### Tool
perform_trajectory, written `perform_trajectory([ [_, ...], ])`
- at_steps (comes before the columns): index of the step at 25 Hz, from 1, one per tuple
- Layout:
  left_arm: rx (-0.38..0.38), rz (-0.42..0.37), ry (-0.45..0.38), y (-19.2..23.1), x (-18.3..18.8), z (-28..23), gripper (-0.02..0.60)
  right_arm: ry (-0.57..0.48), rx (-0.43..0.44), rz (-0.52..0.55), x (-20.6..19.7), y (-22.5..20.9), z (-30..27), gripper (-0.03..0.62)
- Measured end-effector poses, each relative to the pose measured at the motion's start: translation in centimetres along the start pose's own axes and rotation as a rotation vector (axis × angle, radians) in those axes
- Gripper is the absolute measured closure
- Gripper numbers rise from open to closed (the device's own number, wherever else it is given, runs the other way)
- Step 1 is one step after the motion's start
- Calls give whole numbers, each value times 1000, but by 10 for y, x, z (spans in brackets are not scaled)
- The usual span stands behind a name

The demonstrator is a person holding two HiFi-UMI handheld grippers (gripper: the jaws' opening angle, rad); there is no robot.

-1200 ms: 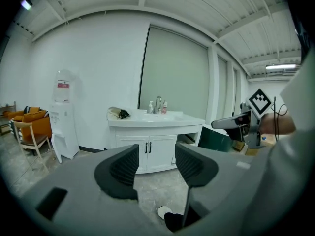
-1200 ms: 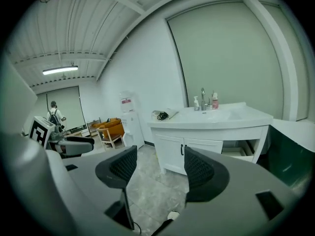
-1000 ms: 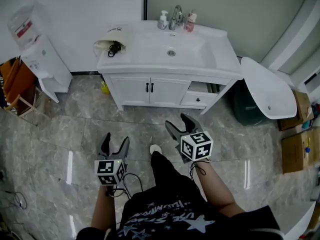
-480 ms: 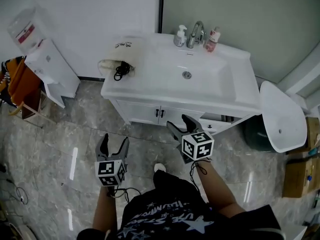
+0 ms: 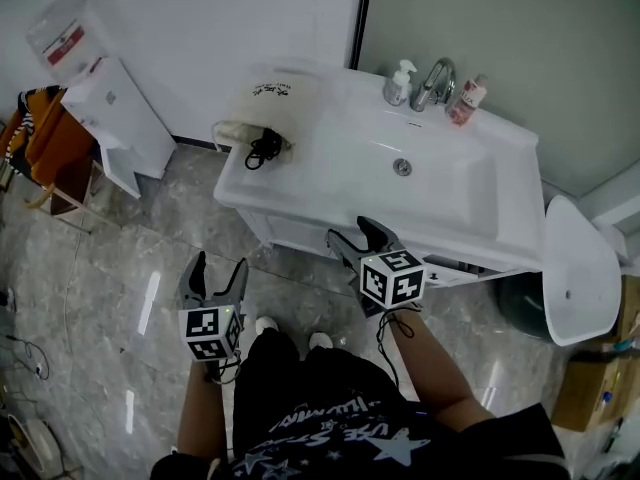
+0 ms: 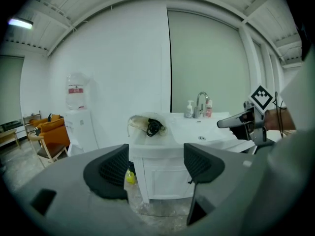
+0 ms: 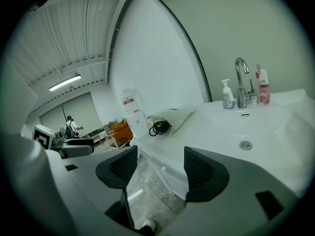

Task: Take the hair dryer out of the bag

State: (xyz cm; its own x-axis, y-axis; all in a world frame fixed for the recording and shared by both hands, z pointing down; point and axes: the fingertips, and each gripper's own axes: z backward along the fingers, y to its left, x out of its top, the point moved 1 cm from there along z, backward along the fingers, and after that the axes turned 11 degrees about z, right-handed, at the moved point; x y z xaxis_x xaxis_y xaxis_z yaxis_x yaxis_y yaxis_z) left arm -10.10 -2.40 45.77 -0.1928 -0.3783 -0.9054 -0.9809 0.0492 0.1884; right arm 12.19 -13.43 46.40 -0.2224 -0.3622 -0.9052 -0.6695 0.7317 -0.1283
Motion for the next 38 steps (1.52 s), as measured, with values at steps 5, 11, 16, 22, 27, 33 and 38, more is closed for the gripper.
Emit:
perform_trajectory([
  [5,14,-10,-21,24,17,-27,233,-1,19,-3,11,1,-33,310],
  [11,-26,-20,-21,55,46,-80,233,-10,-5,-28,39,-6,-80,312],
  [16,-93,-57,19,91,76,-149,235,-5,-23,-66,64,-9,-136,326],
  [22,-165,-89,73,124,102,-227,235,38,-62,-106,78,-13,-198,329],
  [27,-215,-135,120,144,113,-274,235,65,-95,-124,89,-16,-233,330],
  [33,-308,-316,154,138,121,-315,236,114,-106,-113,102,-10,-265,333],
  [38,-314,-395,182,137,114,-345,435,199,-112,-116,99,-6,-286,344],
])
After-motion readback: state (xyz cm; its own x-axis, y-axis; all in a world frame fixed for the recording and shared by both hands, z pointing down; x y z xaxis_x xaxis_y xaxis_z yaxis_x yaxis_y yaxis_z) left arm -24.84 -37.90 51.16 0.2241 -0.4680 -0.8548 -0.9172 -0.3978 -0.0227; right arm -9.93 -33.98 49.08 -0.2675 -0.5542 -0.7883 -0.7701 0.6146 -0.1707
